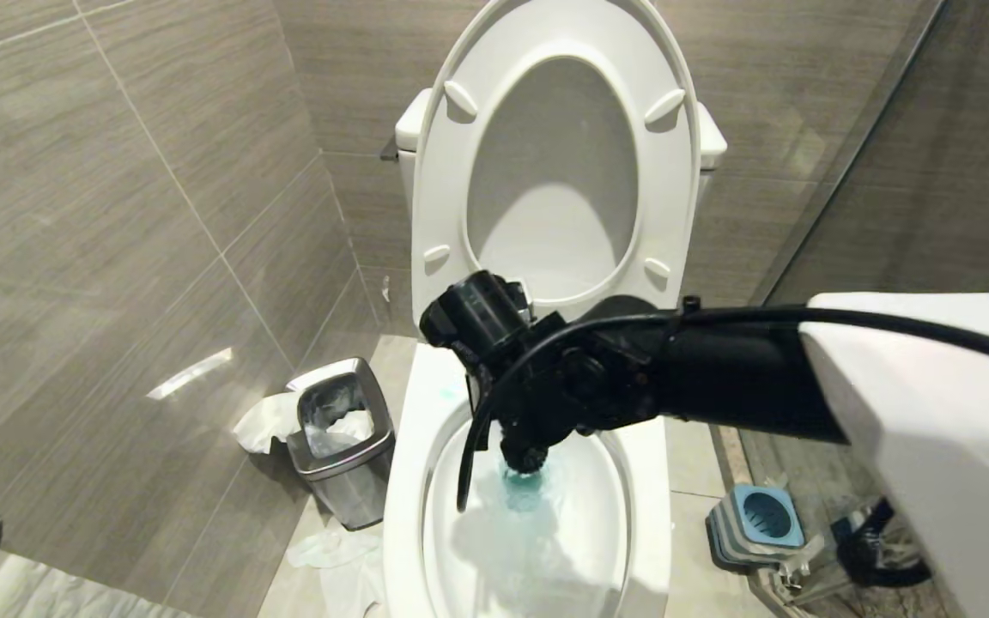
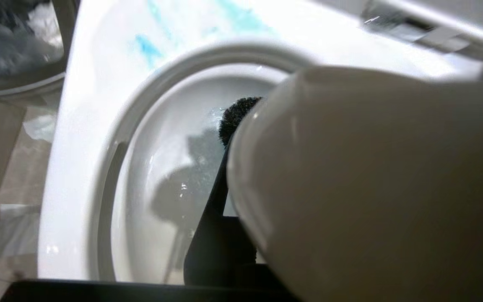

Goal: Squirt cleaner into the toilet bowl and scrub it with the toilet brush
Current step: Scrub the toilet bowl

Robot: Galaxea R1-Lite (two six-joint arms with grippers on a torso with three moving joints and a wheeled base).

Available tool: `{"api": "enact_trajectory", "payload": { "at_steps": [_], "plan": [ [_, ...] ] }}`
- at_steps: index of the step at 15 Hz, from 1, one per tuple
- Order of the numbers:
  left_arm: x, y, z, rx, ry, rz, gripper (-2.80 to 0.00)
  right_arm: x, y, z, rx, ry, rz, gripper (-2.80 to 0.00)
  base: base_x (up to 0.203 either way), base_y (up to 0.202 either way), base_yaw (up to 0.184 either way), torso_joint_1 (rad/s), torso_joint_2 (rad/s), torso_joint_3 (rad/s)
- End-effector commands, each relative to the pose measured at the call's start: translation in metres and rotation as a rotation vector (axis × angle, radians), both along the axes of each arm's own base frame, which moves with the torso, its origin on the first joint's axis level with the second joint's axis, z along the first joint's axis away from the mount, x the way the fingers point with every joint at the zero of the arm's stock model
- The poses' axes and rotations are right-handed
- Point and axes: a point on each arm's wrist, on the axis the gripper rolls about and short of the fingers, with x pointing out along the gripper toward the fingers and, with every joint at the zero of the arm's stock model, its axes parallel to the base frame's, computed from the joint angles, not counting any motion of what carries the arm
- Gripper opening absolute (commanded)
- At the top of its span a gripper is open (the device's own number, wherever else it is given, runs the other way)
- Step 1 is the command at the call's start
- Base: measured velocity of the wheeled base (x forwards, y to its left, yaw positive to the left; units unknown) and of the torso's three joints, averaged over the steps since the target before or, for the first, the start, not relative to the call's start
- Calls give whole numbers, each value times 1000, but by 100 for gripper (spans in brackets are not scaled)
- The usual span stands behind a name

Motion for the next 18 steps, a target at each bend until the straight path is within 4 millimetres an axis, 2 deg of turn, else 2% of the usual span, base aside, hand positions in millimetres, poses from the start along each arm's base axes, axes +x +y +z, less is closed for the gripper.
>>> {"api": "enact_trajectory", "payload": {
  "at_steps": [1, 3, 7, 15, 16, 17, 18],
  "plan": [
    [0, 0, 0, 0, 0, 0, -280, -1, -19, 31, 48, -42, -29, -280, 0, 0, 0, 0, 0, 0],
    [0, 0, 0, 0, 0, 0, -280, 3, -19, 25, 40, -33, -36, -280, 0, 0, 0, 0, 0, 0],
    [0, 0, 0, 0, 0, 0, -280, 12, -10, -3, 9, 11, -36, -280, 0, 0, 0, 0, 0, 0],
    [0, 0, 0, 0, 0, 0, -280, 24, 12, -100, -80, 159, -61, -280, 0, 0, 0, 0, 0, 0],
    [0, 0, 0, 0, 0, 0, -280, 24, 12, -101, -77, 159, -65, -280, 0, 0, 0, 0, 0, 0],
    [0, 0, 0, 0, 0, 0, -280, 23, 11, -94, -61, 150, -71, -280, 0, 0, 0, 0, 0, 0],
    [0, 0, 0, 0, 0, 0, -280, 20, 8, -76, -31, 127, -71, -280, 0, 0, 0, 0, 0, 0]
  ]
}}
